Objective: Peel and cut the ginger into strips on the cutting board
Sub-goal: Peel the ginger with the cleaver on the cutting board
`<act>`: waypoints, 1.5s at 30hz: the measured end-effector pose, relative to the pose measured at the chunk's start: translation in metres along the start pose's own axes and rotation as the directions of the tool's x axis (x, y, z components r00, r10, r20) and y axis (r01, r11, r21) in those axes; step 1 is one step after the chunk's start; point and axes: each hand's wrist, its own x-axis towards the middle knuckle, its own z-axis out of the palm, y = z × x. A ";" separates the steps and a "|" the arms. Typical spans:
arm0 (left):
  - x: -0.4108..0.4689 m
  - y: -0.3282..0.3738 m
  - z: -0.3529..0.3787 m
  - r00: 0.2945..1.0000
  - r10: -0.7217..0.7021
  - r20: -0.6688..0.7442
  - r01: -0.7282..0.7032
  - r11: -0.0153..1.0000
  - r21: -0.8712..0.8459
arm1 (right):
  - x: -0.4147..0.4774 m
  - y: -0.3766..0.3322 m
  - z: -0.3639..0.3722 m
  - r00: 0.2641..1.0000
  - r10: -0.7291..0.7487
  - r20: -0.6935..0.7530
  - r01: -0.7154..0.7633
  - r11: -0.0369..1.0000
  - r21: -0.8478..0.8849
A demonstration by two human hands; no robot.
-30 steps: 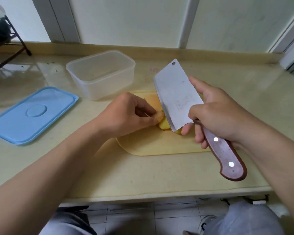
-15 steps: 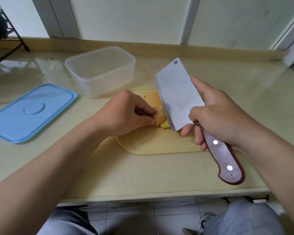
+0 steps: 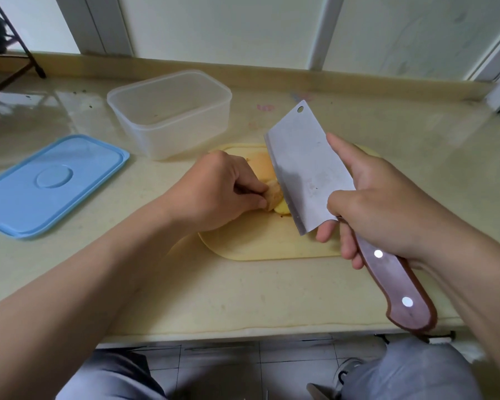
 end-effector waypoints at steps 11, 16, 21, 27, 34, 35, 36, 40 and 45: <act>-0.002 0.000 0.002 1.000 -0.010 -0.030 0.009 1.000 -0.029 | 0.008 0.001 -0.005 0.999 0.002 0.053 -0.006 0.997 0.079; -0.002 -0.001 0.001 1.000 -0.011 -0.022 0.010 0.999 -0.043 | 0.010 0.000 -0.004 0.998 0.017 0.060 -0.025 0.992 0.121; -0.001 -0.001 0.001 1.000 -0.010 -0.024 0.009 0.999 -0.043 | 0.012 -0.002 -0.003 0.999 0.021 0.042 -0.026 0.992 0.123; 0.000 -0.002 -0.001 0.999 -0.041 -0.015 0.039 0.997 -0.072 | 0.017 -0.003 0.002 0.999 0.020 0.035 -0.025 0.992 0.122; 0.000 -0.004 -0.003 0.999 -0.040 -0.006 0.039 0.992 -0.119 | 0.005 -0.003 -0.001 0.999 0.000 0.049 -0.007 0.988 0.152; 0.000 -0.004 -0.003 0.999 -0.041 -0.008 0.040 0.991 -0.127 | 0.003 -0.004 -0.001 0.999 -0.007 0.051 -0.001 0.988 0.155; 0.000 -0.005 -0.002 0.999 -0.042 -0.012 0.040 0.991 -0.131 | 0.002 -0.005 -0.001 0.999 -0.010 0.050 0.003 0.989 0.149; 0.000 -0.006 -0.002 0.998 -0.057 -0.030 0.053 0.990 -0.128 | 0.006 -0.009 0.000 0.999 -0.019 0.039 0.016 0.996 0.088; 0.000 -0.008 -0.001 0.997 -0.068 -0.039 0.061 0.987 -0.150 | 0.005 -0.014 -0.001 0.999 -0.018 0.046 0.018 1.000 0.013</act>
